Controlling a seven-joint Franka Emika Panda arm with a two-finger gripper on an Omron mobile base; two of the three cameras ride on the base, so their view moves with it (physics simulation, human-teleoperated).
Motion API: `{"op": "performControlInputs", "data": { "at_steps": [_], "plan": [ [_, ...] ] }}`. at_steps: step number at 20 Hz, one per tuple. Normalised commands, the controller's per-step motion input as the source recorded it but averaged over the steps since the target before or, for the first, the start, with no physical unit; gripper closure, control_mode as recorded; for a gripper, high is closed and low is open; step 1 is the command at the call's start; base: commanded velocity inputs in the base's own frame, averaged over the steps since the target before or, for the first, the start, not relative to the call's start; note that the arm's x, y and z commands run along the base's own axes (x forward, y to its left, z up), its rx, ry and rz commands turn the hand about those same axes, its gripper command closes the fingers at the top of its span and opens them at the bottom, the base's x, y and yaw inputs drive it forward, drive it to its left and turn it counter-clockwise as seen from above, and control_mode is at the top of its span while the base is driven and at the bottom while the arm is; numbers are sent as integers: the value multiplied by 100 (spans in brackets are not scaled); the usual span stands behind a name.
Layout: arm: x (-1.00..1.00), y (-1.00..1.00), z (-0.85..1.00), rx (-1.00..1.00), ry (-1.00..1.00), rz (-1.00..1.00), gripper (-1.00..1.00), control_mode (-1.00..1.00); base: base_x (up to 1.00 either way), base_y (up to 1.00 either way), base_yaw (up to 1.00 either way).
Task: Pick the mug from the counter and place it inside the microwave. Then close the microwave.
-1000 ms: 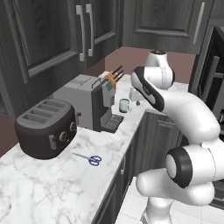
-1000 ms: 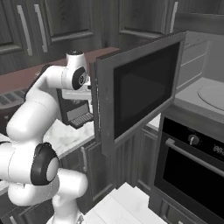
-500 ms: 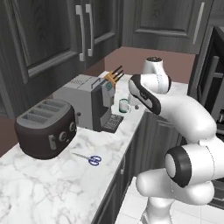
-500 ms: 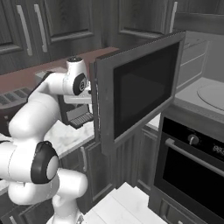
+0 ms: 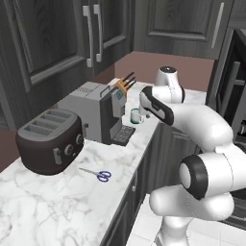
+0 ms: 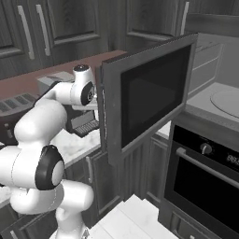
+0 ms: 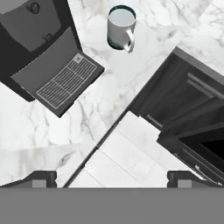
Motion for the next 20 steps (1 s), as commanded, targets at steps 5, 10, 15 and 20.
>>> {"op": "performControlInputs", "data": {
  "at_steps": [5, 10, 15, 20],
  "plan": [
    [43, -11, -2, 1, 0, 7, -100, -100, 0, 0, 0],
    [34, -2, -2, 2, 0, 14, -100, -100, 0, 0, 0],
    [23, 0, -17, 0, 0, 9, -100, -100, 0, 0, 0],
    [17, 0, -21, 0, 0, 2, -100, -100, 0, 0, 0]
  ]
}}
